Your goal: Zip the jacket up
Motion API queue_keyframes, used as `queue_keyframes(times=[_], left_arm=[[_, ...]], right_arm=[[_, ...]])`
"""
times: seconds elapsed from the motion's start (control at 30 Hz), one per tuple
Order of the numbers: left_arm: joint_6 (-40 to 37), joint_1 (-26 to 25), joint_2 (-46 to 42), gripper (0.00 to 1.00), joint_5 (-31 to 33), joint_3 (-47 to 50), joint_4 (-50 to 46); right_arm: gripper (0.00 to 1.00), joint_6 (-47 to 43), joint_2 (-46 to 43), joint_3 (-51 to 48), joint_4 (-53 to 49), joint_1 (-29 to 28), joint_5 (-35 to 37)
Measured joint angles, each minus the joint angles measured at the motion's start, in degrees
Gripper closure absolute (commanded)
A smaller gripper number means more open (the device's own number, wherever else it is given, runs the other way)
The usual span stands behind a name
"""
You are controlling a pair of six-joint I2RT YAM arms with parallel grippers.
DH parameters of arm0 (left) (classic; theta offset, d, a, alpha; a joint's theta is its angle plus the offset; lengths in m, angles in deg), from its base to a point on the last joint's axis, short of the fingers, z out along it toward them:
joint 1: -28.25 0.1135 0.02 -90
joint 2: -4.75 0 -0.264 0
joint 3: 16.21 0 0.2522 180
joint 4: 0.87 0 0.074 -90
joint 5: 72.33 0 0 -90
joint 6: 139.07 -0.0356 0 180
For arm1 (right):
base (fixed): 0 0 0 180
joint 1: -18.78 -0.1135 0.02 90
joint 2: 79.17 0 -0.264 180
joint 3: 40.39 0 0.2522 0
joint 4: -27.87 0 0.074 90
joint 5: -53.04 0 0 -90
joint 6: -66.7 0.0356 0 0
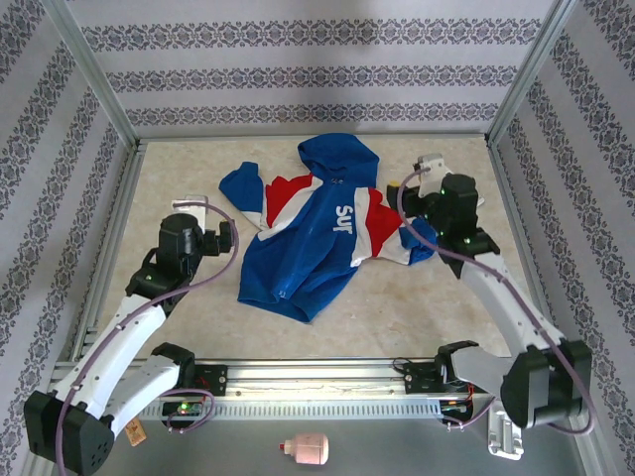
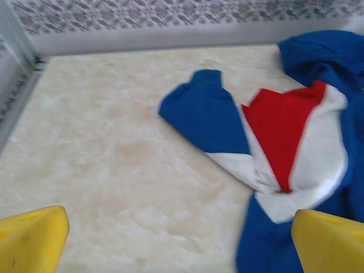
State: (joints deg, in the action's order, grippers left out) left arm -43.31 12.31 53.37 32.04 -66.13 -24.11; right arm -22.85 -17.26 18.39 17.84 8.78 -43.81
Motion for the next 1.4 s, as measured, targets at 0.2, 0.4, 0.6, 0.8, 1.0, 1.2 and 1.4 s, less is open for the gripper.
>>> queue_keyframes(times=[0.2, 0.4, 0.6, 0.8, 1.0, 1.2, 1.4], left_arm=[[-4.2, 0.3, -0.4, 0.00, 6.7, 18.3, 26.3], [-9.9, 0.7, 11.0, 0.00, 9.9, 27.4, 49.3], [-11.7, 2.3, 26.1, 0.00, 6.0, 23.8, 59.6], [-13.0, 5.1, 37.5, 0.00, 1.3, 21.6, 66.8], [-10.7, 10.3, 39.3, 0.00, -2.8, 19.7, 68.4], [-9.1, 11.6, 42.7, 0.00, -5.8, 18.7, 69.0], [-7.8, 13.2, 42.7, 0.00, -8.3, 15.7, 67.2]], right_arm=[[0.02, -0.4, -10.6, -14.8, 6.1, 0.0, 7.4], [0.02, -0.5, -12.7, -28.7, 20.0, 0.0, 18.2], [0.02, -0.9, -2.7, -31.5, 27.4, 0.2, 20.3], [0.02, -0.2, 8.2, -32.1, 39.1, 2.4, 19.8], [0.02, -0.5, 13.6, -31.6, 45.4, 4.8, 18.0], [0.02, -0.5, 20.7, -31.4, 52.6, 6.1, 16.3], [0.02, -0.4, 26.1, -29.3, 54.8, 6.5, 14.4]])
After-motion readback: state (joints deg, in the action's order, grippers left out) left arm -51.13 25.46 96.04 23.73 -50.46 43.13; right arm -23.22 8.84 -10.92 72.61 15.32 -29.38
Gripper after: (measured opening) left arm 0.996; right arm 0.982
